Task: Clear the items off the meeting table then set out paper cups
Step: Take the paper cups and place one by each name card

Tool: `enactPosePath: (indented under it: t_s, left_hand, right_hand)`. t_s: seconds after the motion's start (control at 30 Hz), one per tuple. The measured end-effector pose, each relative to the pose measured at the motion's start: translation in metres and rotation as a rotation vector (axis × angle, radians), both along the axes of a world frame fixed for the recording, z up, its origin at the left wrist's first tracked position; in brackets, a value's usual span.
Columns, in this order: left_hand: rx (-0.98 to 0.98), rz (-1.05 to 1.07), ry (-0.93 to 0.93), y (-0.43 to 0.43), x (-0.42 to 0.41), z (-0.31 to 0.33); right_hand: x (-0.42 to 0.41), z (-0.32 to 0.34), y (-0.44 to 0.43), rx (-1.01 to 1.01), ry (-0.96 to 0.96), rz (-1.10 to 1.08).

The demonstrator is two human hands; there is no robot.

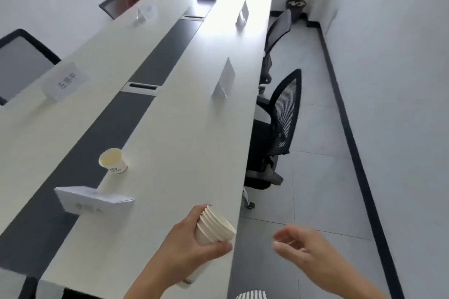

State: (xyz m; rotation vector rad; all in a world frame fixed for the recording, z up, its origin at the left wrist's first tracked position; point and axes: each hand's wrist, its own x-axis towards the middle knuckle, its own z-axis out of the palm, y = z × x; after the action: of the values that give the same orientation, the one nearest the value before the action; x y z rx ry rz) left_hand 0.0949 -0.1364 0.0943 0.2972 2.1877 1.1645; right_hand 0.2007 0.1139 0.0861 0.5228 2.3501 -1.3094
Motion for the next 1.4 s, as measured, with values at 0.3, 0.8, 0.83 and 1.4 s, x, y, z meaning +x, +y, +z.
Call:
enactPosePath:
  t_s: [0.3, 0.8, 0.83, 1.4]
  left_hand:
    - [0.102, -0.461, 0.076, 0.223, 0.061, 0.015]
    - [0.129, -0.693, 0.201, 0.459, 0.008, 0.005]
    - [0.136, -0.715, 0.193, 0.477, -0.007, 0.006]
    - [0.139, -0.782, 0.201, 0.728, -0.213, 0.015]
  right_hand:
    - [0.097, 0.016, 0.152, -0.071, 0.109, -0.314]
    - [0.042, 0.015, 0.358, -0.243, 0.229, -0.632]
    - [0.030, 0.015, 0.376, -0.247, 0.220, -0.648]
    - [-0.153, 0.023, 0.628, -0.438, 0.296, -0.797]
